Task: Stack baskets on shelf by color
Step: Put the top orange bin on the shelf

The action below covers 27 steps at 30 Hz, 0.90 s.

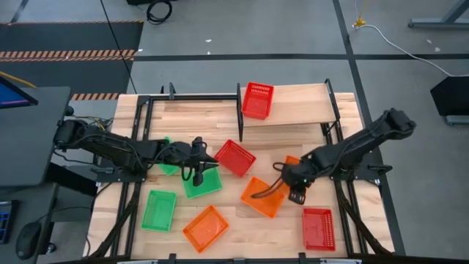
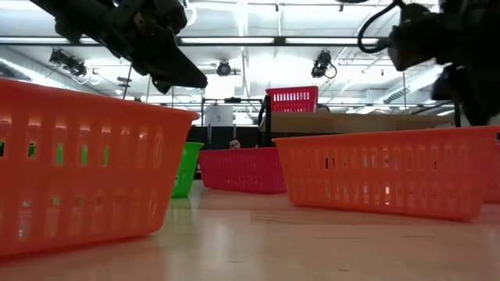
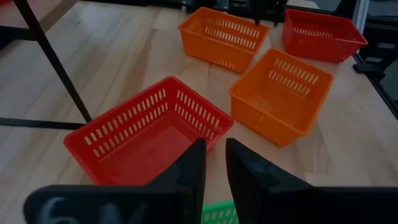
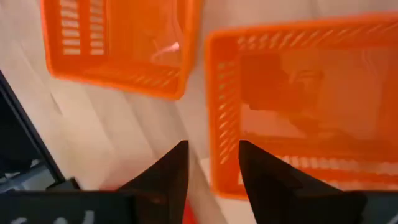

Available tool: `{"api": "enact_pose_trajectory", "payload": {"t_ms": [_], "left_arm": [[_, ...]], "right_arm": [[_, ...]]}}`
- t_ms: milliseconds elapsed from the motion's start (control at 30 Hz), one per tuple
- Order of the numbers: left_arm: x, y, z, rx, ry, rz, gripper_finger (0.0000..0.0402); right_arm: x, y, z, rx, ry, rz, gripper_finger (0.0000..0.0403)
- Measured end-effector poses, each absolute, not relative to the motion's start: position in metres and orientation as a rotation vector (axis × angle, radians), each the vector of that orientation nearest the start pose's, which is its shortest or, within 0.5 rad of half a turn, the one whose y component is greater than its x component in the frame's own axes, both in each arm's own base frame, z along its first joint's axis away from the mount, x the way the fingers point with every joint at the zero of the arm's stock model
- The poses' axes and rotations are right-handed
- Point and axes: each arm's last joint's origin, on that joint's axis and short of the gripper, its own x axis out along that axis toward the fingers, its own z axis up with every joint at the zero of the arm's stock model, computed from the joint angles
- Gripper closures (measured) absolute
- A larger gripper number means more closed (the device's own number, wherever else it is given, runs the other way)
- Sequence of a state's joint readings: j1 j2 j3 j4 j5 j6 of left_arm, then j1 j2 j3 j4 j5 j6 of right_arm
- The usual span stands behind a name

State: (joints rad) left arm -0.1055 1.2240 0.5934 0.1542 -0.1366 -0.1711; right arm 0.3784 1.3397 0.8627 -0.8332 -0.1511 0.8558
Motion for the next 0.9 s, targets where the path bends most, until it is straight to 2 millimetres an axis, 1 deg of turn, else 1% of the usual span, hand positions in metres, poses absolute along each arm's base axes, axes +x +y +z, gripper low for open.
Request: {"api": "enact_pose_trajectory", "payload": {"t_ms": [100, 267, 367, 533, 633, 700, 800, 900], "left_arm": [[0.248, -0.022, 0.212, -0.11, 0.467, 0.072, 0.0334], [0.248, -0.022, 0.212, -0.11, 0.465, 0.072, 0.0337], [0.248, -0.022, 0.212, -0.11, 0.465, 0.072, 0.0336], [0.248, -0.022, 0.212, -0.111, 0.464, 0.072, 0.0339], [0.248, -0.022, 0.212, -0.111, 0.464, 0.072, 0.0342], [0.248, -0.022, 0.212, -0.111, 0.464, 0.072, 0.0342], [0.248, -0.022, 0.212, -0.111, 0.464, 0.072, 0.034], [0.248, -0.022, 0.212, -0.111, 0.464, 0.072, 0.0342]], "right_arm": [[0.213, 0.098, 0.2, 0.523, 1.413, -0.172, 0.0228], [0.219, 0.104, 0.186, 0.447, 1.415, -0.238, 0.0203], [0.223, 0.105, 0.176, 0.415, 1.433, -0.252, 0.02], [0.229, 0.107, 0.157, 0.376, 1.496, -0.287, 0.021], [0.231, 0.108, 0.147, 0.355, 1.53, -0.302, 0.0225], [0.231, 0.108, 0.144, 0.345, 1.542, -0.303, 0.0245], [0.231, 0.108, 0.143, 0.332, 1.548, -0.298, 0.0289], [0.231, 0.106, 0.146, 0.33, 1.541, -0.299, 0.0348]]}}
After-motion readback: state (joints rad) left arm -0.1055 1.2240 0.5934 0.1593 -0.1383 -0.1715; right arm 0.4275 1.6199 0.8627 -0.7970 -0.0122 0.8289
